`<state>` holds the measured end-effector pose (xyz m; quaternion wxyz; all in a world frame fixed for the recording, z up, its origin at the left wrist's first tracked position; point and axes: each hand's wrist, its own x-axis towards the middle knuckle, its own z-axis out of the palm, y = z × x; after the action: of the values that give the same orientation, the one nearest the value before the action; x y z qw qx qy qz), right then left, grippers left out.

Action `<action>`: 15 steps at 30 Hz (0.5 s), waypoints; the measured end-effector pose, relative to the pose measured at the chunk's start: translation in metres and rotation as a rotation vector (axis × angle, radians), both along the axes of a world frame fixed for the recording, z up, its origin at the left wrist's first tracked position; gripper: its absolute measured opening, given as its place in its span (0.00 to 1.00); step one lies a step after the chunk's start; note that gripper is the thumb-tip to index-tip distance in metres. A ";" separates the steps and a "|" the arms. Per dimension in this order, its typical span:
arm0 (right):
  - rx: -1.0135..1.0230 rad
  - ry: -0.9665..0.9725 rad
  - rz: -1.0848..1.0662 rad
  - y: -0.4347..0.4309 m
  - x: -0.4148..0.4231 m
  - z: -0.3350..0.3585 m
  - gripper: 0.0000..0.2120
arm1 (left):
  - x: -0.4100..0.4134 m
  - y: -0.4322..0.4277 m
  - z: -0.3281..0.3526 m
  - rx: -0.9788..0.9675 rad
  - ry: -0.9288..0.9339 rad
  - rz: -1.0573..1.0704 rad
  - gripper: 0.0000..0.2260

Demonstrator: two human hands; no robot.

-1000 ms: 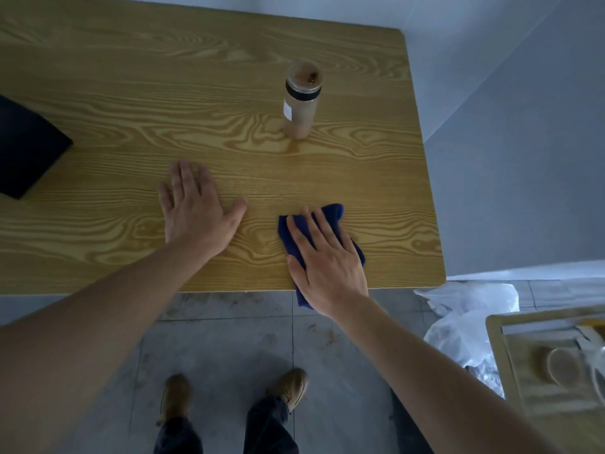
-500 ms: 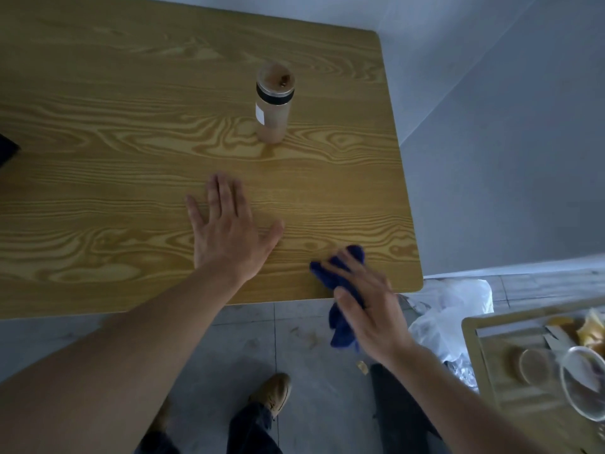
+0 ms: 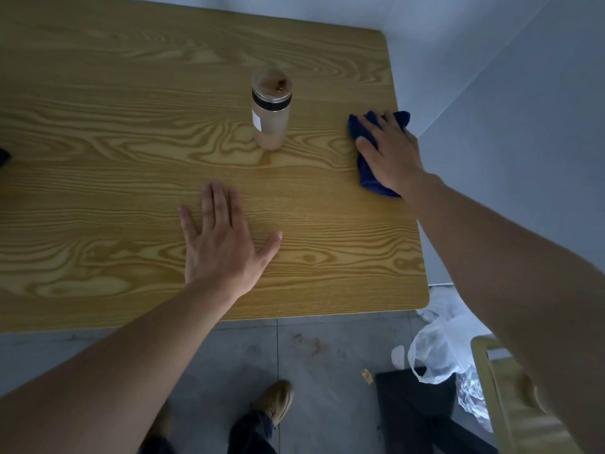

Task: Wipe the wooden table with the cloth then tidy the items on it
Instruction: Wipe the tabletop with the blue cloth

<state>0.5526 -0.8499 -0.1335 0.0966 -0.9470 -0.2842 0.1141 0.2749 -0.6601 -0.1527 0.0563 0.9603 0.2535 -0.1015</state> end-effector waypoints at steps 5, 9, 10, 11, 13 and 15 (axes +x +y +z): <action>-0.125 -0.022 -0.004 -0.001 -0.008 -0.008 0.31 | 0.000 0.000 -0.001 0.016 0.001 -0.001 0.49; -0.156 -0.042 0.001 -0.011 -0.032 -0.008 0.31 | 0.000 0.000 0.000 0.020 0.007 -0.002 0.49; -0.162 -0.048 0.002 -0.014 -0.038 -0.009 0.31 | 0.000 -0.001 0.000 0.019 0.006 -0.002 0.49; -0.168 -0.051 0.002 -0.018 -0.045 -0.010 0.31 | 0.000 -0.001 0.000 0.016 0.003 -0.002 0.49; -0.173 -0.052 0.004 -0.024 -0.059 -0.011 0.31 | -0.001 -0.001 0.001 0.015 0.002 -0.002 0.49; -0.172 -0.053 0.008 -0.032 -0.075 -0.012 0.31 | -0.001 -0.001 0.002 0.014 0.005 -0.002 0.49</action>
<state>0.4773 -0.8819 -0.1451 0.0070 -0.9535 -0.2794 0.1133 0.2744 -0.6616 -0.1512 0.0491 0.9607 0.2533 -0.1020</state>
